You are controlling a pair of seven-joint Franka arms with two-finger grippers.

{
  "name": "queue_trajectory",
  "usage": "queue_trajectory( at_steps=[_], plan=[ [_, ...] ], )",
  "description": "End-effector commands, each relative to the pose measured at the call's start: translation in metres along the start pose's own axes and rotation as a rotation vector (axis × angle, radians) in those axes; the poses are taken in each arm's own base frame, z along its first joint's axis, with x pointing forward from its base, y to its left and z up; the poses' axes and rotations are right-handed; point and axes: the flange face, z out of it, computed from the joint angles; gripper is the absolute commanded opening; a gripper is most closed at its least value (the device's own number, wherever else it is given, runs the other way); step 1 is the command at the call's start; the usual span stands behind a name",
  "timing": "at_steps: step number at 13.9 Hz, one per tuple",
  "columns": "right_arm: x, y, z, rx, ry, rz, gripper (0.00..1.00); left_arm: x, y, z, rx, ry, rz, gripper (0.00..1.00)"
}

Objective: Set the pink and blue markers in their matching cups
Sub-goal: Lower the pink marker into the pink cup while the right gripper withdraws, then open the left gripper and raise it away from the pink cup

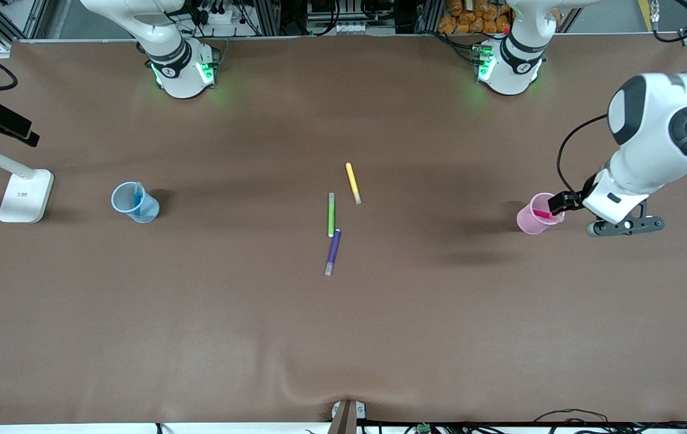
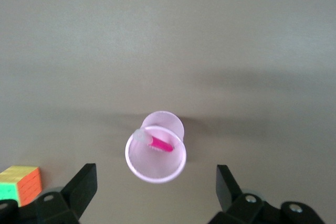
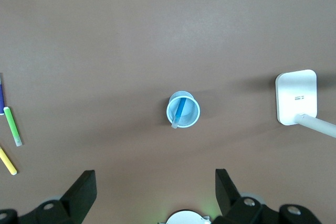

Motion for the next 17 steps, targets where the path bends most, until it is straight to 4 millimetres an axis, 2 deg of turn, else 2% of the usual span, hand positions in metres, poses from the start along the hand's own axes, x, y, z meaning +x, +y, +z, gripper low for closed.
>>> queue_trajectory(
  at_steps=[1, 5, 8, 11, 13, 15, 17],
  plan=[
    [-0.006, 0.000, -0.002, -0.016, 0.008, -0.015, 1.00, 0.005, 0.004, -0.057, 0.020, -0.030, 0.016, 1.00],
    [-0.006, -0.001, -0.002, -0.015, 0.006, -0.017, 1.00, 0.002, -0.006, -0.112, 0.027, -0.058, 0.001, 1.00],
    [-0.007, -0.001, -0.002, -0.015, 0.002, -0.017, 1.00, -0.006, -0.002, -0.144, 0.027, -0.035, 0.029, 1.00],
    [-0.006, -0.001, -0.001, -0.015, 0.000, -0.017, 1.00, -0.016, -0.007, -0.174, 0.021, 0.028, 0.017, 1.00],
    [-0.006, -0.001, -0.001, -0.016, -0.001, -0.017, 1.00, -0.025, -0.013, -0.189, 0.021, 0.055, 0.004, 1.00],
    [-0.006, -0.001, -0.001, -0.016, -0.001, -0.017, 1.00, -0.037, -0.030, -0.201, 0.011, 0.071, -0.030, 1.00],
    [-0.006, -0.001, 0.000, -0.016, -0.004, -0.017, 1.00, -0.046, -0.033, -0.209, -0.011, 0.077, -0.041, 1.00]
  ],
)
